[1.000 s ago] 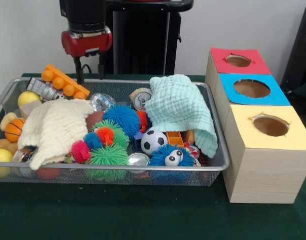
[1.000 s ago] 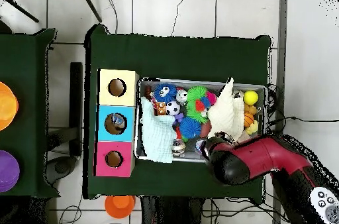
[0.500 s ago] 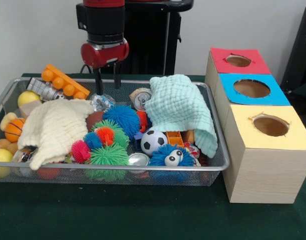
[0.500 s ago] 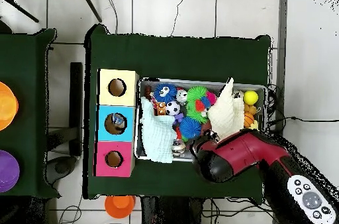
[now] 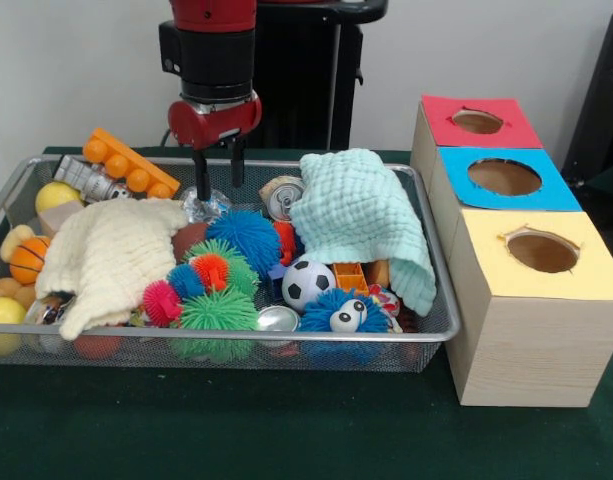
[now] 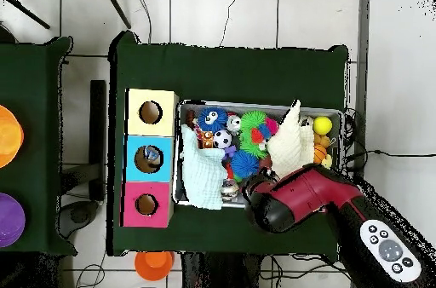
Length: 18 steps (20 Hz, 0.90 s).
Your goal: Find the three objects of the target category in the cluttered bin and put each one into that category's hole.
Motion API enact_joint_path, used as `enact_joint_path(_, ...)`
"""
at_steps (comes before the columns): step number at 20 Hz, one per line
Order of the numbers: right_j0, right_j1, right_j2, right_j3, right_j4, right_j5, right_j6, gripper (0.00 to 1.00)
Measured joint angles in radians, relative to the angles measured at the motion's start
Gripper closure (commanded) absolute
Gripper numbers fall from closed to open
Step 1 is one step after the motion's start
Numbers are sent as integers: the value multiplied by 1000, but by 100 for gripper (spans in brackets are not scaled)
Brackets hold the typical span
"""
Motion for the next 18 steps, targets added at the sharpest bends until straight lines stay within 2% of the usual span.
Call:
enact_joint_path(10, 63, 33, -76, -50, -29, 43, 0, 0)
enact_joint_path(18, 90, 92, -126, -76, -28, 134, 0, 0)
